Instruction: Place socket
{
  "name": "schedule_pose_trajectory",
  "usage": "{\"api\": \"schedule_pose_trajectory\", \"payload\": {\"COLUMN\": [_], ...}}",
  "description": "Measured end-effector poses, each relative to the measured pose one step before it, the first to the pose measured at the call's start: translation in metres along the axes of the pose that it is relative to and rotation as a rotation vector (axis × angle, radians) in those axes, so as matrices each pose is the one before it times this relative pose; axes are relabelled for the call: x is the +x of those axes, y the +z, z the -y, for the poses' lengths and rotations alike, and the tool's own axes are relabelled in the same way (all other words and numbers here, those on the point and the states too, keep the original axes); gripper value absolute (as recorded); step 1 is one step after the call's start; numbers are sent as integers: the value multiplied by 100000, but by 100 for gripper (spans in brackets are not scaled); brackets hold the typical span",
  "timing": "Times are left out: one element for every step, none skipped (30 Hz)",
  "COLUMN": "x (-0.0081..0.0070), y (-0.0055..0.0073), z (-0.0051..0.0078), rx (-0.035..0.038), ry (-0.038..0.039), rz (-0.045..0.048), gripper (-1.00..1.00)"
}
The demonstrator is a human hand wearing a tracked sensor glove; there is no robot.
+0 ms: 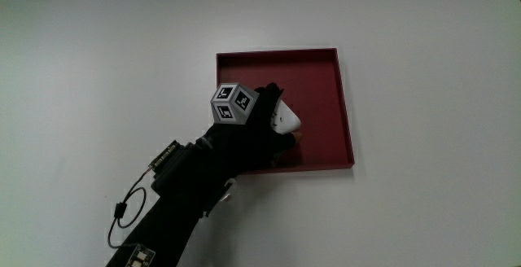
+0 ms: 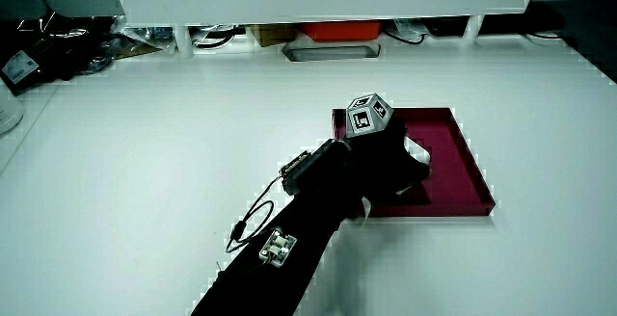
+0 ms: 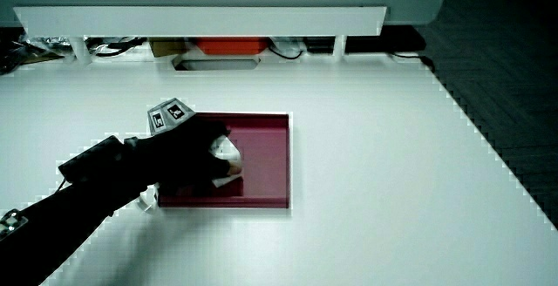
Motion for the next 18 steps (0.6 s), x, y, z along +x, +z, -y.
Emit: {"api": "schedule_pose_trajectory", "payload": {"x": [-234,-26,-46,8,21,99,-147,-39,123,-73,233,38,-29,72,53,-1,58,-72], "y": [-159,46,-18,-2,7,103,-113,-59,49,-115,125,24,112,261,271,280,514,563], "z": [-13,92,71,7,-1,114,-107,-22,84,-108,118,20,108,242,282,311,370,284], "rx": [225,651,181,-309,-41,384,-326,457,-1561,596,-329,-996,235,1572,1149,2613,3821,3056], "ry": [-106,-401,480,335,-143,705,-679,-599,1141,-43,528,97,-716,-1772,-1507,-2096,-3062,-4022], "rz": [1311,-221,1037,640,184,-1277,407,-150,1286,-1015,-1705,-377,863,-908,1150,2020,217,2924], "gripper": [0,-4,-9,-13,-17,-22,-26,-30,-35,-39,-43,-48,-52,-57,-61,-65,-70,-74]}}
